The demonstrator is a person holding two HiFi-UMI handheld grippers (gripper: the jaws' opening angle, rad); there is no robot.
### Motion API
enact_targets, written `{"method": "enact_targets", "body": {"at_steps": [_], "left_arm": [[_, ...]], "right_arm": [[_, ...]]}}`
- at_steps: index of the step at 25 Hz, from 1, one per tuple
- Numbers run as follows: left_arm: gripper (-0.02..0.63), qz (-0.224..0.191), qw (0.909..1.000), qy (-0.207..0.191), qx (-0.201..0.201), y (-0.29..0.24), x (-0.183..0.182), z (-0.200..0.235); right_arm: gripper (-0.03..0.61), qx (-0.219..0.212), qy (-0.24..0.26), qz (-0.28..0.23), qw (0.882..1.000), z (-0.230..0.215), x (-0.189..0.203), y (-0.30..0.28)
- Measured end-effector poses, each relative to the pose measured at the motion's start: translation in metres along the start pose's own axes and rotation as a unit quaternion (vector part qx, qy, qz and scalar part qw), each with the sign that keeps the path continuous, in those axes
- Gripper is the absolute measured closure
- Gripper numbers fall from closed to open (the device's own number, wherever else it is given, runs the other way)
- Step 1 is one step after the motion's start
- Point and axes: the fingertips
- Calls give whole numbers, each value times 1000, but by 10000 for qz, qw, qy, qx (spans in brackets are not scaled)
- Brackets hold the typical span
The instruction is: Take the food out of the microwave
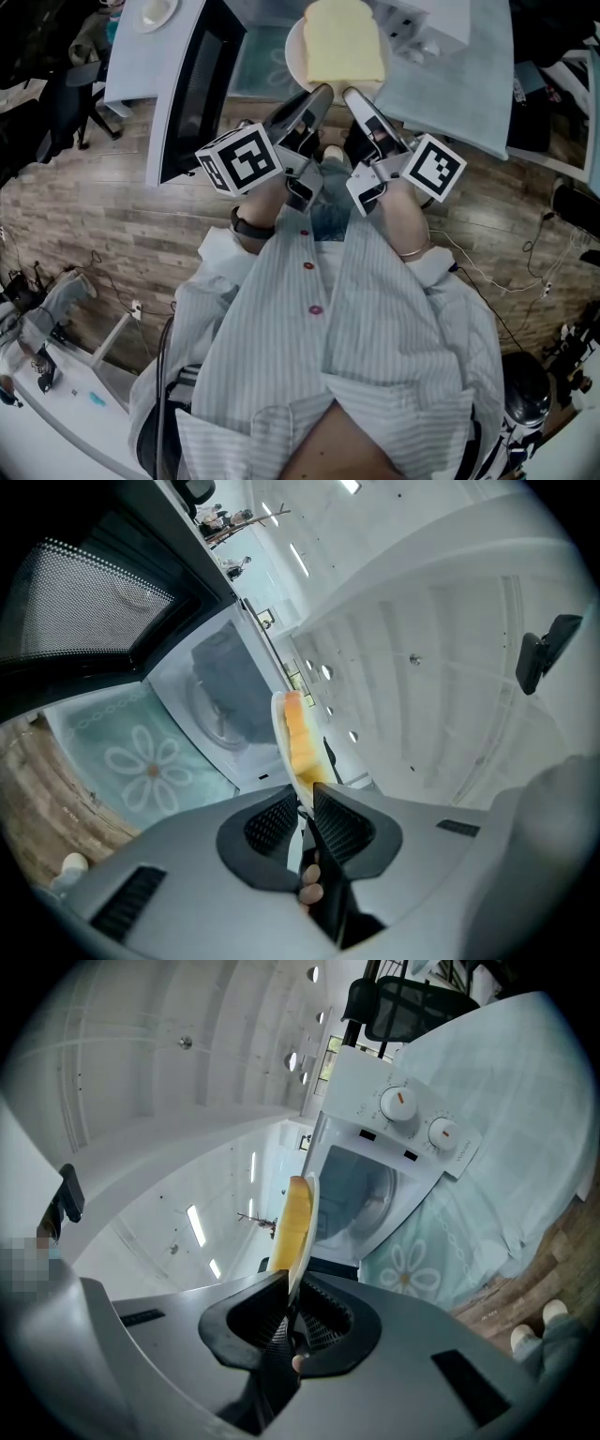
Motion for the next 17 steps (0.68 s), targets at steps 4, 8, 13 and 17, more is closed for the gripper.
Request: {"method": "enact_targets", "body": {"at_steps": [4, 8, 13, 17], "left_arm": [[553, -12, 10000, -2, 9, 0, 1, 1], [553, -7, 10000, 7, 1, 0, 0, 2], [553, -10, 10000, 27, 16, -1, 0, 2], [553, -4, 10000, 43, 20, 0, 0, 1]], "right_arm": [[519, -11, -14, -3, 10000, -1, 0, 0], [520, 10, -33, 11, 10000, -1, 0, 0], [520, 14, -33, 19, 10000, -1, 0, -1], [520, 0, -28, 19, 10000, -1, 0, 0]]}}
Point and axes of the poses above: the fingertips, and each gripper's own axes: y backward along the fingers, z to its left, x out of its underside, and after that the axes turned 11 degrees about -z, right-handed
